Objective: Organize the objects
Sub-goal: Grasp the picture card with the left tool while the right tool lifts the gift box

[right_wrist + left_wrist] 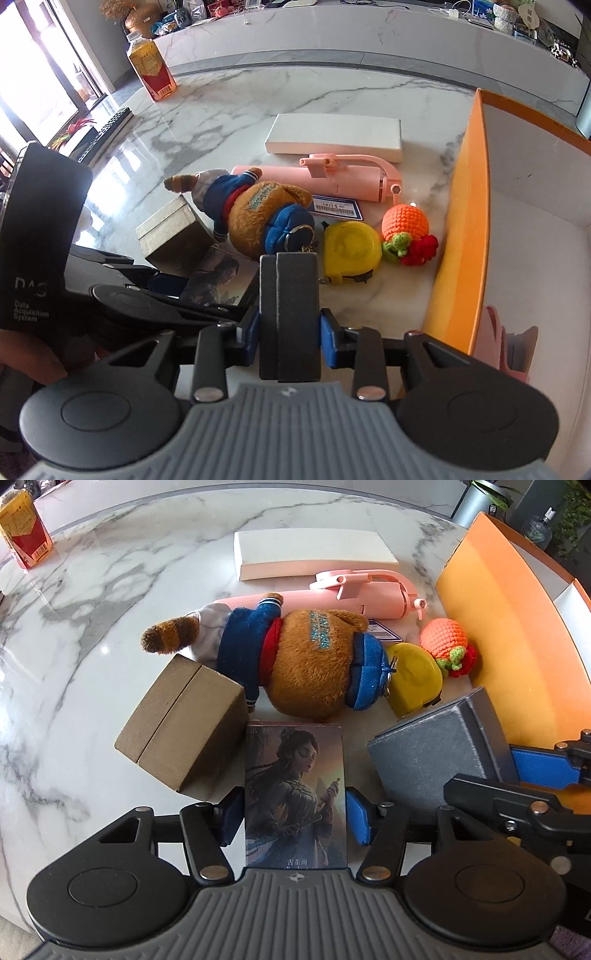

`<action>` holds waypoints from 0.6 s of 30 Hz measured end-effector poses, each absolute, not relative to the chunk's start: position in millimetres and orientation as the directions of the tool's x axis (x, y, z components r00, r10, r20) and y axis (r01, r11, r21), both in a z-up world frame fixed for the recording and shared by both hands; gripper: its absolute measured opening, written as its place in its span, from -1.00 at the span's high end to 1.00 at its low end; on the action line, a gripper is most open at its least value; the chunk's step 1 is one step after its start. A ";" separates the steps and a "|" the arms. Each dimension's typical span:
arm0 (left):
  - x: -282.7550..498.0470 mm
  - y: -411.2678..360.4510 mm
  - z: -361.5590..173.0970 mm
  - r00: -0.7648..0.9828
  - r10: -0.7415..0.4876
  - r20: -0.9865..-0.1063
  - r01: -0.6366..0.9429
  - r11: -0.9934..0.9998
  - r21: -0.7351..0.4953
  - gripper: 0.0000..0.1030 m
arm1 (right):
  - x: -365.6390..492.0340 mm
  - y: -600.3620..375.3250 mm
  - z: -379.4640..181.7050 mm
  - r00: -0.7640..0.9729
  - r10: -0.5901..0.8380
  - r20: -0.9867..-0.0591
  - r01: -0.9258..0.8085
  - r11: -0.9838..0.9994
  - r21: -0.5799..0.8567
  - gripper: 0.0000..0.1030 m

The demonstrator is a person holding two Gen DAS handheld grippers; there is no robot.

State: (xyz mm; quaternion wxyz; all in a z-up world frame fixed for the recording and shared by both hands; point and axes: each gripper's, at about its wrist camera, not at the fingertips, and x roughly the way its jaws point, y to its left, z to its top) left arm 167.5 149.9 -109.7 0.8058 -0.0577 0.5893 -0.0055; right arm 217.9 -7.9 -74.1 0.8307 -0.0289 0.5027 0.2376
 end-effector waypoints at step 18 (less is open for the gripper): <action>127.8 85.3 28.7 0.590 -0.233 -0.773 0.068 0.969 -0.239 -0.29 | 164.2 -114.2 33.9 0.627 0.422 -0.655 -0.339 0.905 0.258 0.32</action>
